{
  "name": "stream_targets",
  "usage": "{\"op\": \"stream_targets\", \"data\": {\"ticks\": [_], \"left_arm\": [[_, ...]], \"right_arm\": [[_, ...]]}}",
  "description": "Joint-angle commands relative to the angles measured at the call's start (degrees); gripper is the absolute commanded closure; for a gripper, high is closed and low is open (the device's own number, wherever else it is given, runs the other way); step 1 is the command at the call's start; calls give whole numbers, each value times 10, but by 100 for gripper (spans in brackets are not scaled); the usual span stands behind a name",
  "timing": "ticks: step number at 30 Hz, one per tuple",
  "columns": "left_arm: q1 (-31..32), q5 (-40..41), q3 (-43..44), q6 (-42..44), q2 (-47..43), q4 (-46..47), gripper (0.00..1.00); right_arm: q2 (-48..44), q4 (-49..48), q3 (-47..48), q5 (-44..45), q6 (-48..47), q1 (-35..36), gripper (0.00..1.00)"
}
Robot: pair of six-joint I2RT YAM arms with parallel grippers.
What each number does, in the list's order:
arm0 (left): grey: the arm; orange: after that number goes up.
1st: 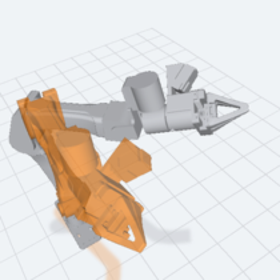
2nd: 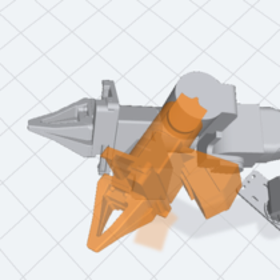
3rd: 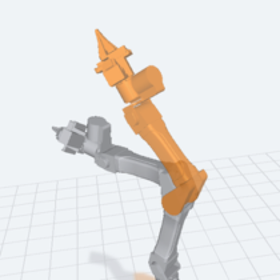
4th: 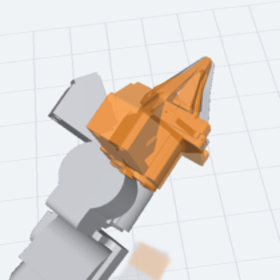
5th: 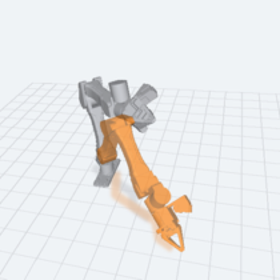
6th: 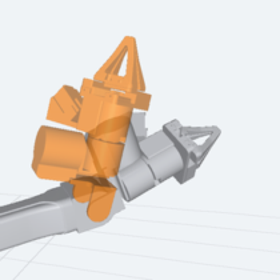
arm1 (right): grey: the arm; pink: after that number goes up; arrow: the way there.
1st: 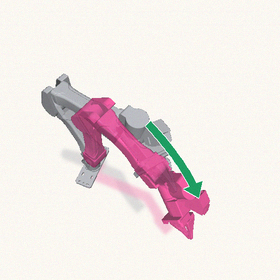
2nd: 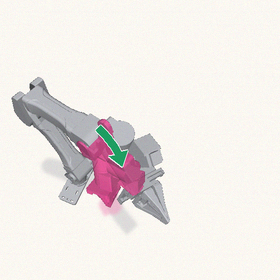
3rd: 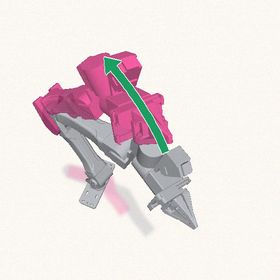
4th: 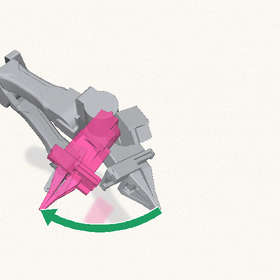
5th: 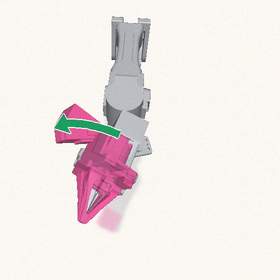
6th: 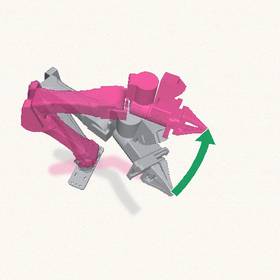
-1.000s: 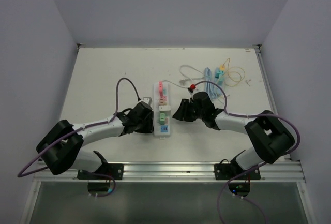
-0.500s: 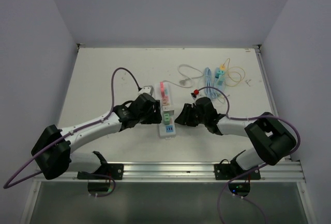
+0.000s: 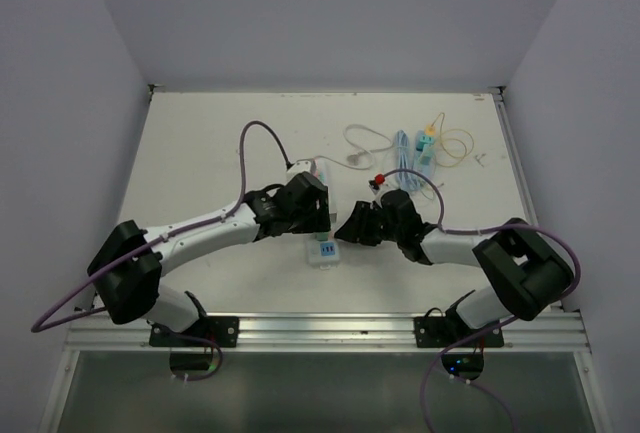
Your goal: Pull the plug off the socket
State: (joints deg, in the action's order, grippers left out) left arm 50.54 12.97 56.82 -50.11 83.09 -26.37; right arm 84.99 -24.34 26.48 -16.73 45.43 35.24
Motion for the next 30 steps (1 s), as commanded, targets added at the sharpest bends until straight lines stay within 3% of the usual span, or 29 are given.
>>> {"op": "stream_targets", "data": {"ticks": [1,11,15,22,28,30], "left_arm": [[11,27,36,-19,25,-21,29],[28,67,96,-40,109,-65,42],[38,79,114,-58,134,-87,45],[43,111,125,-72,156,-129,52],[43,131,141,-70,157,-142,75],[43,135,149,-68,156,-146,93]], "right_arm": [[-2,-46,-8,-23,7,3,55],[88,-122,-19,-45,20,4,59],[132,-153,-24,-55,33,4,65],[149,-178,-31,-55,45,5,69],[159,-172,-29,-50,47,4,74],[161,-158,-27,-45,44,4,75]]}}
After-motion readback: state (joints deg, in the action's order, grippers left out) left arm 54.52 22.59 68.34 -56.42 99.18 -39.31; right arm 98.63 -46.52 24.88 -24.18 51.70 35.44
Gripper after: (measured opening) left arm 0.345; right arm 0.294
